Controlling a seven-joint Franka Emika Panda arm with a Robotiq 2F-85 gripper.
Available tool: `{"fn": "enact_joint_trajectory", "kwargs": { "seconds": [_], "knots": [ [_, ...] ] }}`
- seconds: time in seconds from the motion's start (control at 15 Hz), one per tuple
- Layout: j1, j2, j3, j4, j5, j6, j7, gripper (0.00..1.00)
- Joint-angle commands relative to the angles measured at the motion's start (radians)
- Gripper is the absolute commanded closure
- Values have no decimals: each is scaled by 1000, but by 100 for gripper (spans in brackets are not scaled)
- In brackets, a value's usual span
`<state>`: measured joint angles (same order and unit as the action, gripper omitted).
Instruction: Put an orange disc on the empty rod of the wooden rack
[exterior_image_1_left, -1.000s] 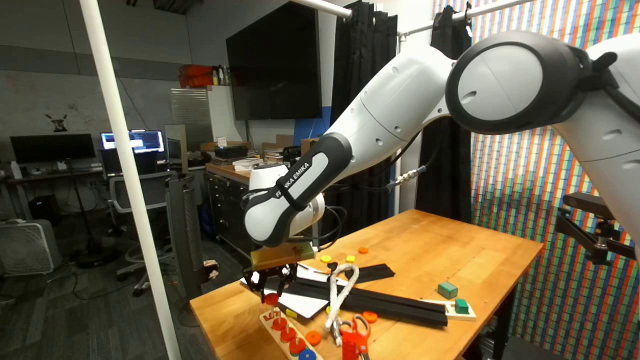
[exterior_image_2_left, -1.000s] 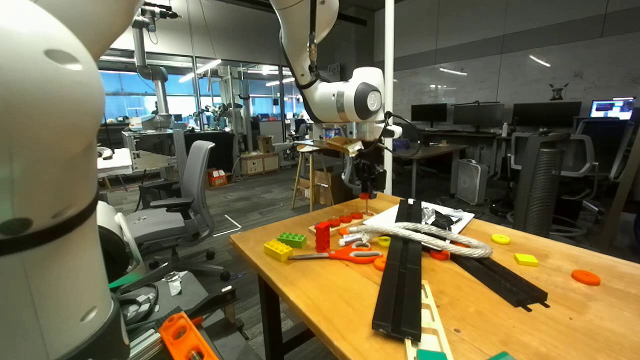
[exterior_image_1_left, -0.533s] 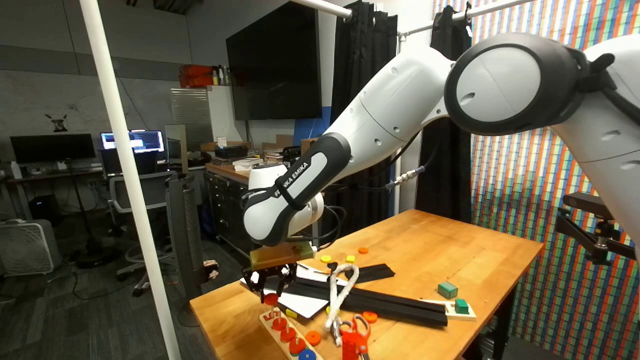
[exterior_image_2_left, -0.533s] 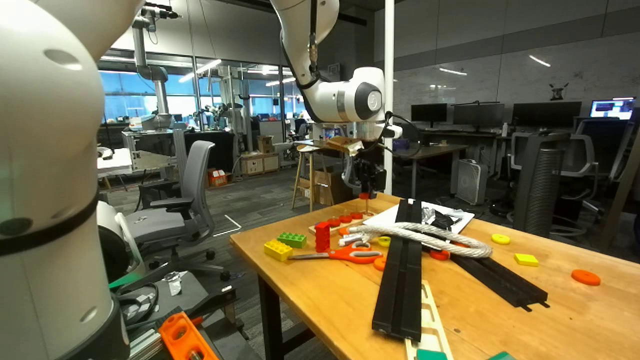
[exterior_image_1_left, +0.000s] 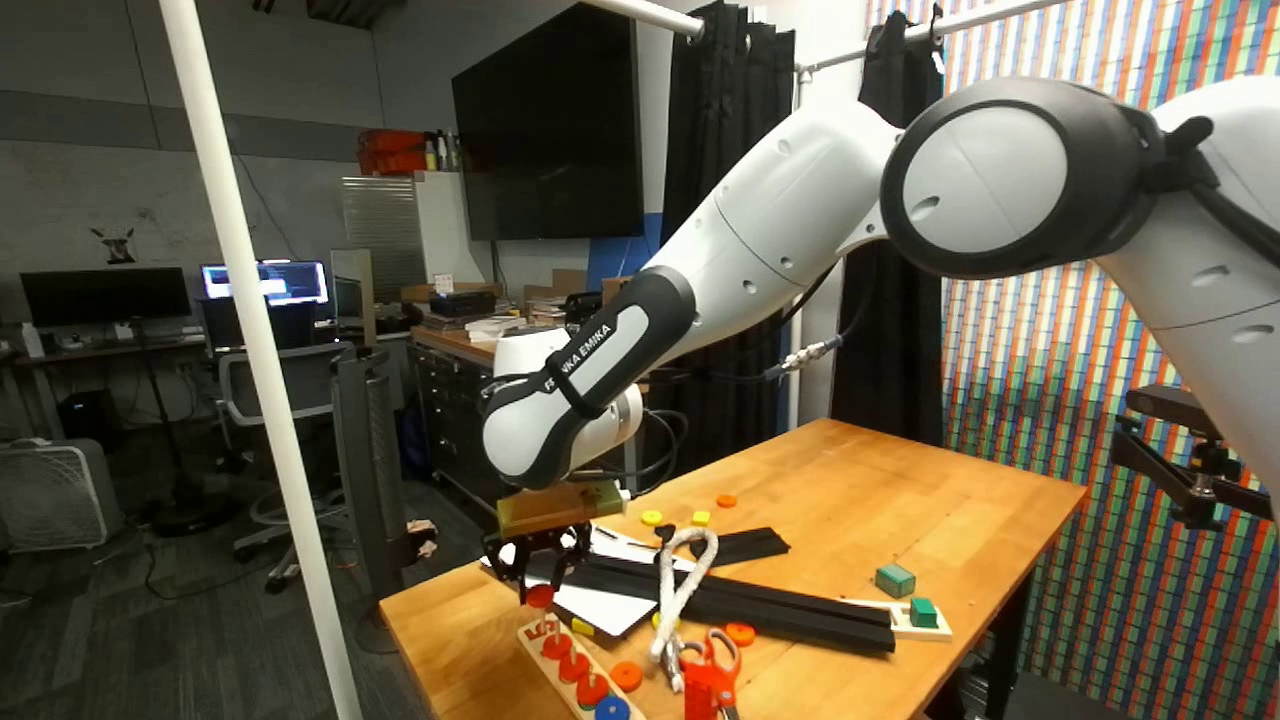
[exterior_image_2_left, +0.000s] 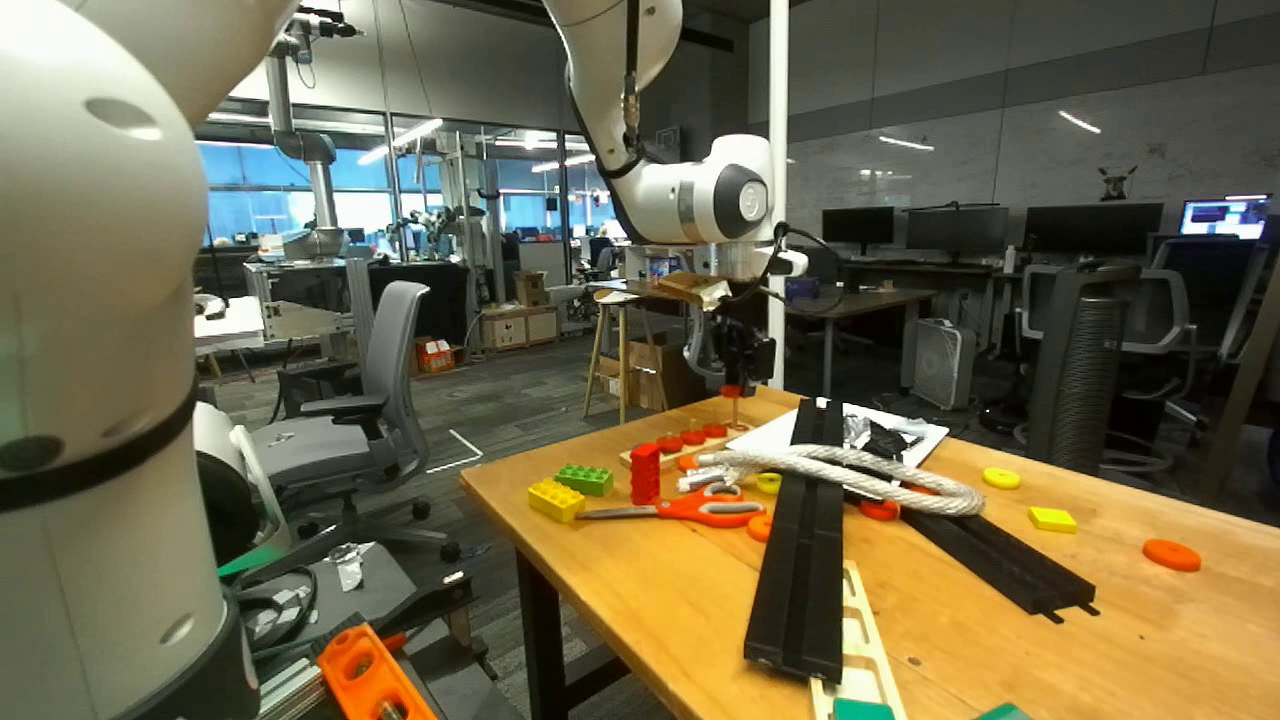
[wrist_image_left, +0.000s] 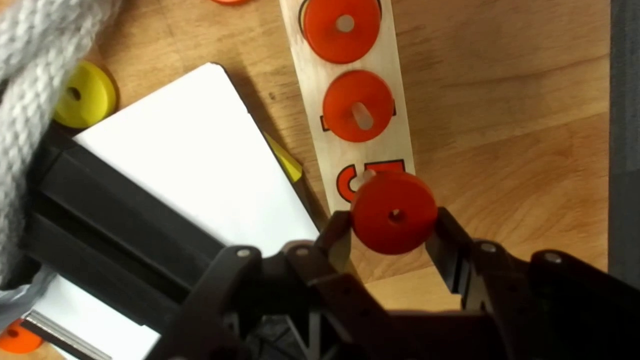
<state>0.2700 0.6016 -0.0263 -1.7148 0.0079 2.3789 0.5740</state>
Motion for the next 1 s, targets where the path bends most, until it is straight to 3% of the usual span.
{"fn": "enact_joint_trajectory", "kwargs": {
  "seconds": [0.0,0.93],
  "knots": [
    [-20,33,16,51,20,-25,-26,81],
    [-44,67,34,77,52,-43,-61,81]
  ]
}}
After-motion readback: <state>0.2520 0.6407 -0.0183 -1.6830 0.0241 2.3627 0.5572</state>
